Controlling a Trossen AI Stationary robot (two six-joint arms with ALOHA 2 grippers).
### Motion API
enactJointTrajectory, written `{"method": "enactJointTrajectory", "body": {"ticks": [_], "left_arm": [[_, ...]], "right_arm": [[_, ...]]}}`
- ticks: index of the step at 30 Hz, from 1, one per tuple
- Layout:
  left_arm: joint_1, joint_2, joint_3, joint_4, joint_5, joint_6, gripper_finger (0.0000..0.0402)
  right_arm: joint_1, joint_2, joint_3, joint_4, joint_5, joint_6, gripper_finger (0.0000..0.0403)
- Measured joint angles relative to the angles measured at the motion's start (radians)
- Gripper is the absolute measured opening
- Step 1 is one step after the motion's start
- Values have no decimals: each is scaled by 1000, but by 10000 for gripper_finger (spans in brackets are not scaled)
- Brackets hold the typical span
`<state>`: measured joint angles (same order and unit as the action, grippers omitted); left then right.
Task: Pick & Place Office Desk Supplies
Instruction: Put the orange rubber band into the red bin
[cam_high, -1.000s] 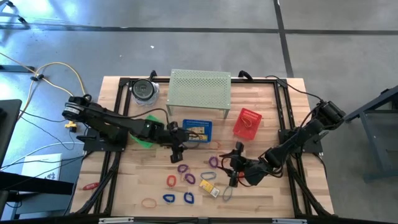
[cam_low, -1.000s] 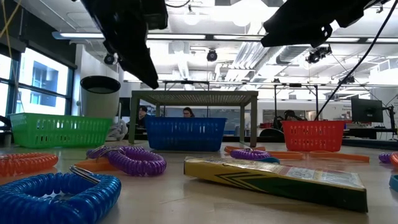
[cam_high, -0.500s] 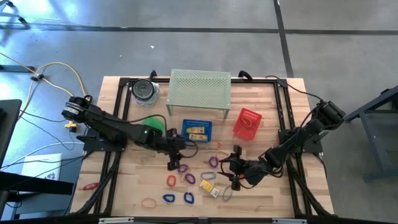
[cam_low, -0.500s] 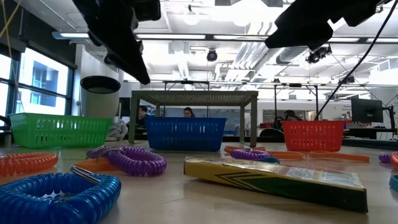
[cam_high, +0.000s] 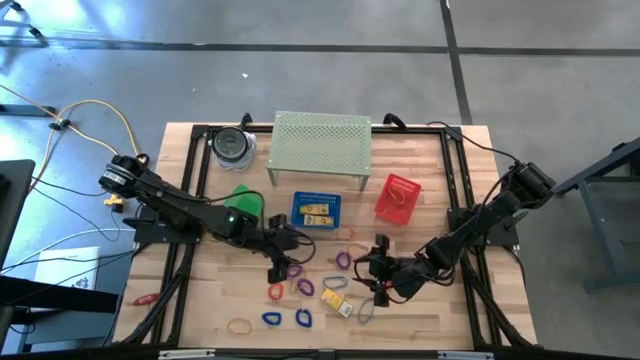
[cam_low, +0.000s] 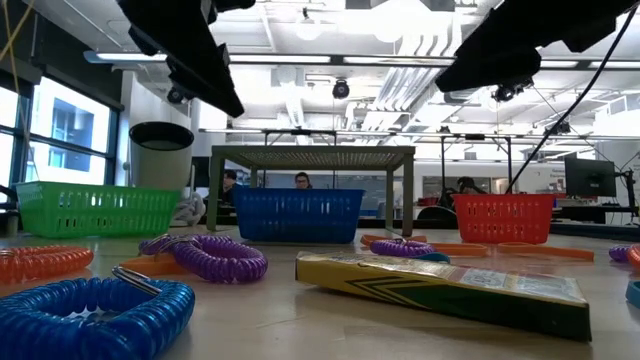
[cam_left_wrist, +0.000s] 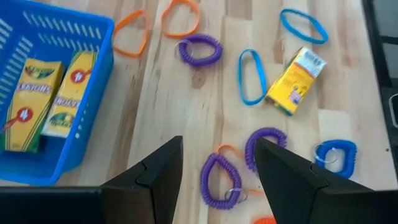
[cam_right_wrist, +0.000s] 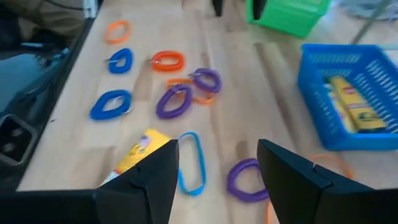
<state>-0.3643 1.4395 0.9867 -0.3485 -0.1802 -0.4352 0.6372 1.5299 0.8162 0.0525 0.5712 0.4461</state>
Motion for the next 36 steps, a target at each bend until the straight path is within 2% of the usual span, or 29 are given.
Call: {"method": "enactJointTrajectory", "body": {"ticks": [3,21,36], "left_arm": [[-3,0,0,15,0,13,191],[-6,0,0,13,0,29,191],[-6,0,0,13,0,51,191]], "right_arm": [[6,0,0,0,-32,3,207],[52,0,0,-5,-30,49,207],[50,0,0,-76,-31,107,207]]}}
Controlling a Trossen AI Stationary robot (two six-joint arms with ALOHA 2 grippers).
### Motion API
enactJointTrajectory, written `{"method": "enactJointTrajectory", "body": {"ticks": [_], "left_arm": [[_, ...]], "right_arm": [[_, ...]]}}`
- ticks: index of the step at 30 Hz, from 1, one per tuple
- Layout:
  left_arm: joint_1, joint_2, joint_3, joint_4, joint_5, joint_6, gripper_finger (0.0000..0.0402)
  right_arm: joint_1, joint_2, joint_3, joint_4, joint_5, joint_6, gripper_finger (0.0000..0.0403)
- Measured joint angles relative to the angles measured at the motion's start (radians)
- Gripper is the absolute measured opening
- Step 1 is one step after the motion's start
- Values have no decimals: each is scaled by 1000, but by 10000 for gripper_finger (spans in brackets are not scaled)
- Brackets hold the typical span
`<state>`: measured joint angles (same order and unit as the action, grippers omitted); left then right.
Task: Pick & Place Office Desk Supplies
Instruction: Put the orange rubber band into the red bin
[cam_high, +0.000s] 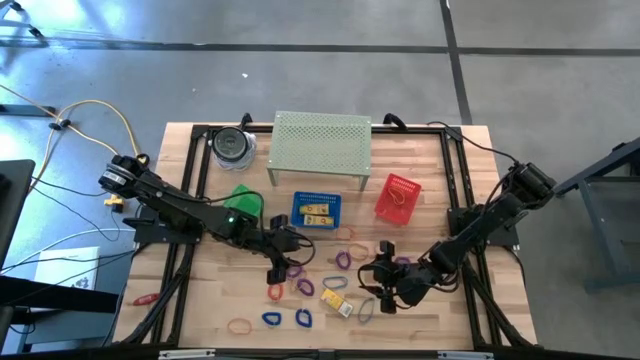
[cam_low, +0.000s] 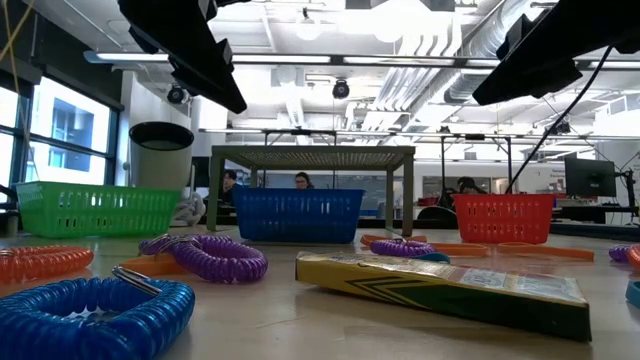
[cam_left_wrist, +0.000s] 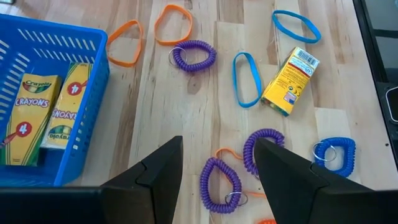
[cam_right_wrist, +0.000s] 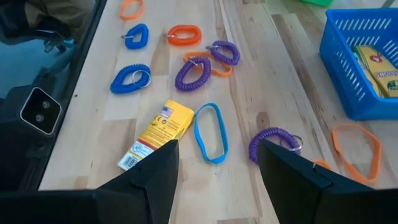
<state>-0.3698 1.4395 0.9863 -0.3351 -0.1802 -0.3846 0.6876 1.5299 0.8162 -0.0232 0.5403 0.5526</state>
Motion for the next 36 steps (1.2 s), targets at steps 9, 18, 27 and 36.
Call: {"method": "enactJointTrajectory", "body": {"ticks": [9,18,27,36], "left_arm": [[0,0,0,0,1,-39,191],[0,0,0,0,1,-35,191],[0,38,0,49,1,-35,191],[3,65,-1,55,-4,-40,191]], "right_arm": [[-25,-1,0,-12,-43,2,207],[-158,-10,0,-36,-225,-194,207],[-240,9,0,-80,-99,-366,207],[-309,18,0,-152,-32,-103,207]]}}
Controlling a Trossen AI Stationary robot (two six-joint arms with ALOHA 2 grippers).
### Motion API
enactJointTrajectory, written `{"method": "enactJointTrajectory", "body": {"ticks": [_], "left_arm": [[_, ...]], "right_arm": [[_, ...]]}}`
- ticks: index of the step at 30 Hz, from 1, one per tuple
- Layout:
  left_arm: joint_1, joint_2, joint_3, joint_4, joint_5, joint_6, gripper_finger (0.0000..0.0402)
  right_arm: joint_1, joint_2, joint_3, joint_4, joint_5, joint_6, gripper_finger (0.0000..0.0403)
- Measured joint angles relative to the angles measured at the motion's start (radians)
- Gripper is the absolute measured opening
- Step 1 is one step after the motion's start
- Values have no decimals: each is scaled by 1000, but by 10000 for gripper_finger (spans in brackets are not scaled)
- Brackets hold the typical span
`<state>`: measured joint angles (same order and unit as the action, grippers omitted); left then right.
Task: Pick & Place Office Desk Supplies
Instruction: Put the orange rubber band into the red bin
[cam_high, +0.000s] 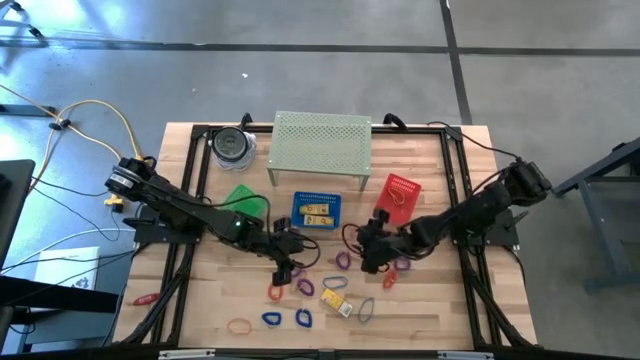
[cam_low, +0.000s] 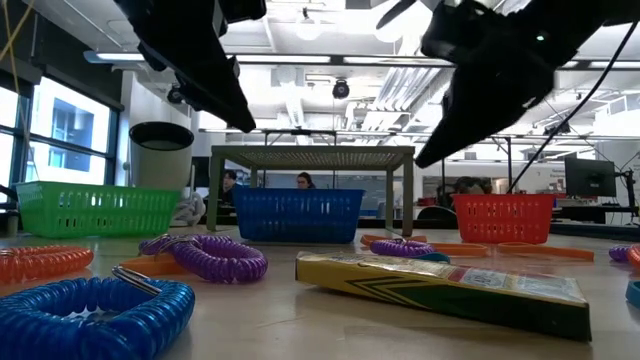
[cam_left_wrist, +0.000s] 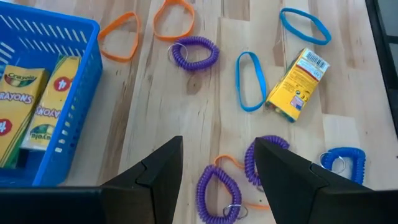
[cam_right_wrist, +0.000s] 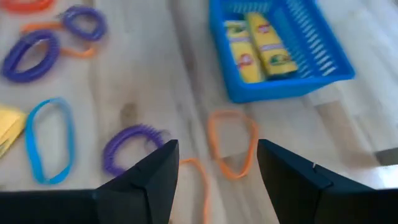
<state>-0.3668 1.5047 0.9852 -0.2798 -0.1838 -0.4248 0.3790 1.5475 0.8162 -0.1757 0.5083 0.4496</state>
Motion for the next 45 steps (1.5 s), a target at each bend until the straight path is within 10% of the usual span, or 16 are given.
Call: {"method": "enactJointTrajectory", "body": {"ticks": [12,22,45], "left_arm": [[0,1,0,8,-1,-2,191],[0,1,0,16,-1,-2,191],[-2,1,1,31,0,-2,191]], "right_arm": [[-13,114,0,1,-93,-8,207],[-30,173,1,137,132,-112,207],[-165,248,0,172,-12,-166,207]]}}
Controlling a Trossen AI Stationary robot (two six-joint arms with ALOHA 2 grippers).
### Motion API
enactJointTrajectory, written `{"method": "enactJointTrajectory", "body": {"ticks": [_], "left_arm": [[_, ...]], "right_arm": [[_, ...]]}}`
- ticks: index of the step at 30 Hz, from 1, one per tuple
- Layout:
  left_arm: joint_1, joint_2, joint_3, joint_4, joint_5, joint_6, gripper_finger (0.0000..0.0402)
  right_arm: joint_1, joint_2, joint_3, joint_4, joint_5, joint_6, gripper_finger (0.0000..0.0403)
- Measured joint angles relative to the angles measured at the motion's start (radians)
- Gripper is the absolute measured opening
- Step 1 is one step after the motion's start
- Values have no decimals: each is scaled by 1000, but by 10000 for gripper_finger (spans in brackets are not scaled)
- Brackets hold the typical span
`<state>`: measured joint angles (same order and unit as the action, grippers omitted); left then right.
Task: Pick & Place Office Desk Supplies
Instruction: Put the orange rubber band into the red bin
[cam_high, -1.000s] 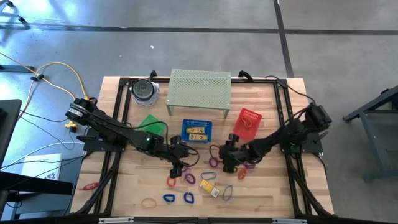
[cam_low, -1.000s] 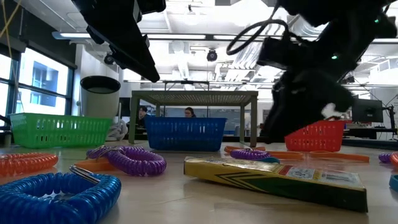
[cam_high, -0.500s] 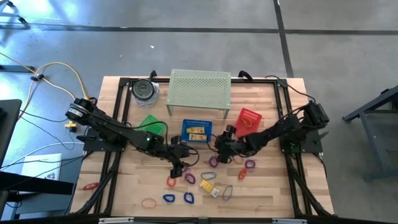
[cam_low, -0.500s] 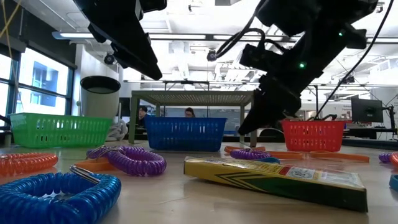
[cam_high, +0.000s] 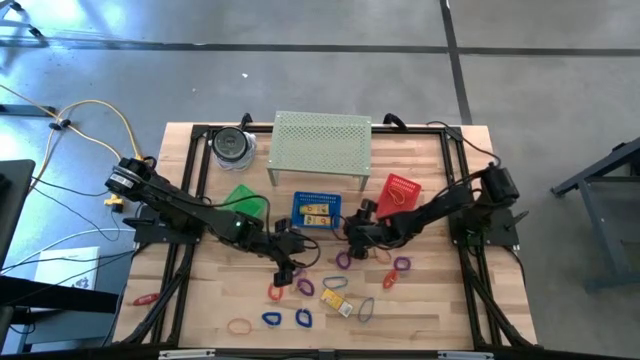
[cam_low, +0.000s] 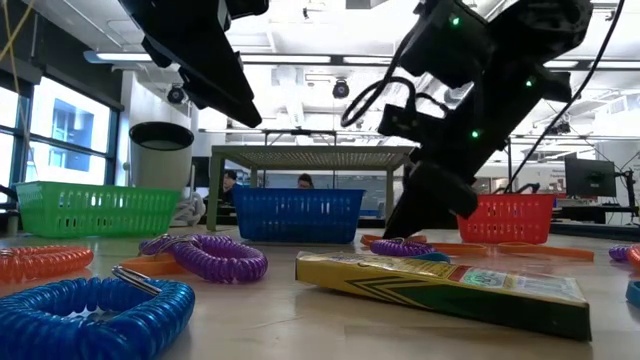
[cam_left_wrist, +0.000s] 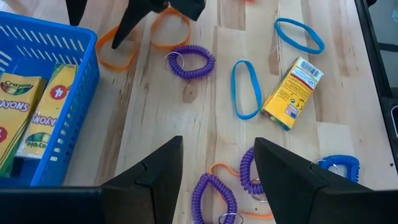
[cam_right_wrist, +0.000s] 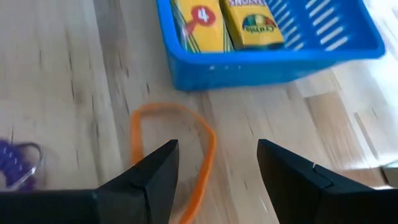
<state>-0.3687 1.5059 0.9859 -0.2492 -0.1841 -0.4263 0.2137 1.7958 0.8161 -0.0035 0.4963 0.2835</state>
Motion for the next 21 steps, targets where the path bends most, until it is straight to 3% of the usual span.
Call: {"method": "enactJointTrajectory", "body": {"ticks": [11,21], "left_arm": [[-1,0,0,0,0,0,191],[-3,0,0,0,1,0,191]], "right_arm": [[-40,22,3,0,-79,48,200],[-76,24,4,-41,-141,53,123]]}}
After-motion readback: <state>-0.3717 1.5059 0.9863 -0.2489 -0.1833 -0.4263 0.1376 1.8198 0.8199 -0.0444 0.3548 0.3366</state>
